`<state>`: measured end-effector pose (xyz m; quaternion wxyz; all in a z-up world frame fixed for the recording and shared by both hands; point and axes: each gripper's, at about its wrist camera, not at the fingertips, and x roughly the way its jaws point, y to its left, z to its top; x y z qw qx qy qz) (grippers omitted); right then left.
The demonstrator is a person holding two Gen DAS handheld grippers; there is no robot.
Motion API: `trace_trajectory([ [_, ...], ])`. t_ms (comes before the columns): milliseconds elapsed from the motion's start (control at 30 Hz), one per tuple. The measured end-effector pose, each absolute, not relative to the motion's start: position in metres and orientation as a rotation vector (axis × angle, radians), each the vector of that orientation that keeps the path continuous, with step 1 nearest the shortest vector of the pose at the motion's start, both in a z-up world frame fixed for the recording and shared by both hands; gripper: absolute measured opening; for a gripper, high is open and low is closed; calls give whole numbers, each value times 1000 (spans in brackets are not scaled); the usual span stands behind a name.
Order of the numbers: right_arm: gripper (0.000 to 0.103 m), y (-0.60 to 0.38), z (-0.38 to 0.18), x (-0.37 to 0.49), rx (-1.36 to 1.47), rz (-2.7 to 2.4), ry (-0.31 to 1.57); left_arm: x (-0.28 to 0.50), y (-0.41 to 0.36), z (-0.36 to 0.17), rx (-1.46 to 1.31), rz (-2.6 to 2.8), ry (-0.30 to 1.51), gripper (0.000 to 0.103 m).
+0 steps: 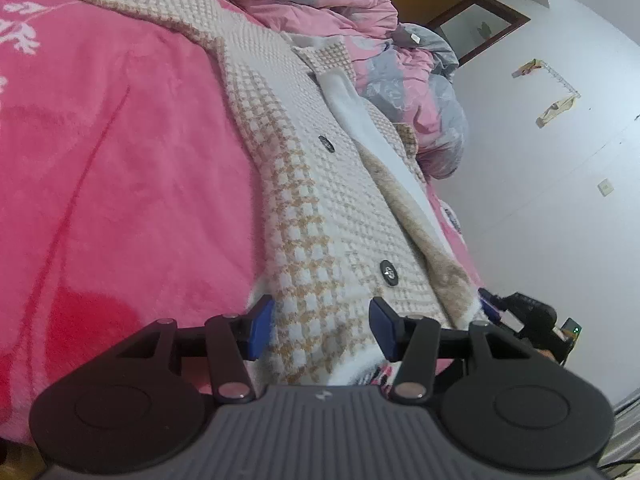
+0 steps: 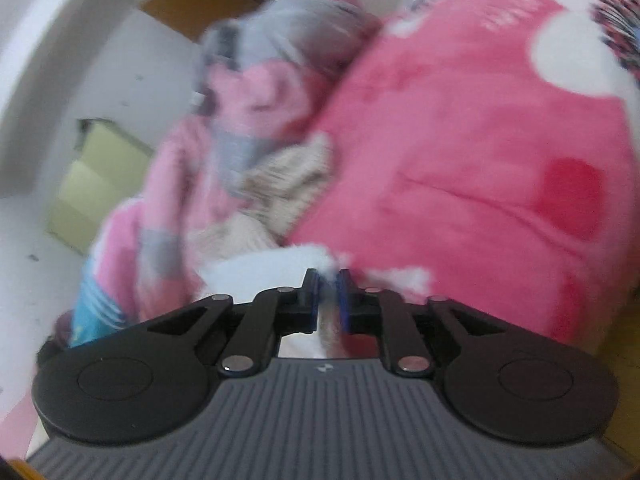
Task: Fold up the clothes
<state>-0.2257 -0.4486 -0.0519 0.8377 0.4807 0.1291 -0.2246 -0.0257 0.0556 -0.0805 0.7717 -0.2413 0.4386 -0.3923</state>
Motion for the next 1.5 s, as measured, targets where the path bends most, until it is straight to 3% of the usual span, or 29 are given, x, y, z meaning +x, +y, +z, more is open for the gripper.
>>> trace_trajectory([
  [33,17,-448,-50,-230,1002,-497,277,-25,56,-81,-531,-856,955,52],
  [100,37,-435,-31,-240,899,-499,229,-24,56,-82,-546,-864,967,52],
  [133,41,-428,-21,-244,848,-500,204,-23,57,-83,-554,-866,973,52],
  [233,43,-388,10,-245,639,-326,179,-21,57,-86,-584,-880,987,52],
  [333,48,-324,28,-213,350,-38,299,-16,59,-92,-677,-916,1014,52],
  [533,49,-191,-2,-163,-72,496,530,-10,60,-92,-819,-998,1006,52],
  [667,64,-153,-19,-159,-243,547,528,-9,57,-89,-840,-1022,986,52],
  [767,66,-142,-27,-159,-344,485,486,-6,52,-91,-867,-1035,988,52],
  [833,62,-142,-34,-150,-383,424,493,-2,50,-91,-883,-1044,985,52],
  [867,50,-143,-36,-145,-391,394,497,-1,50,-91,-889,-1046,978,52],
  [900,22,-146,-36,-141,-377,373,502,2,52,-90,-892,-1038,961,52],
  [967,7,-155,-33,-135,-299,337,505,10,57,-91,-913,-998,923,54],
  [1300,5,-168,-34,-141,-162,286,455,123,44,-110,-967,-638,920,52],
  [1433,5,-164,-34,-141,-171,318,462,176,24,-104,-868,-545,924,36],
  [1500,4,-162,-34,-141,-176,333,471,203,11,-104,-823,-505,931,33],
])
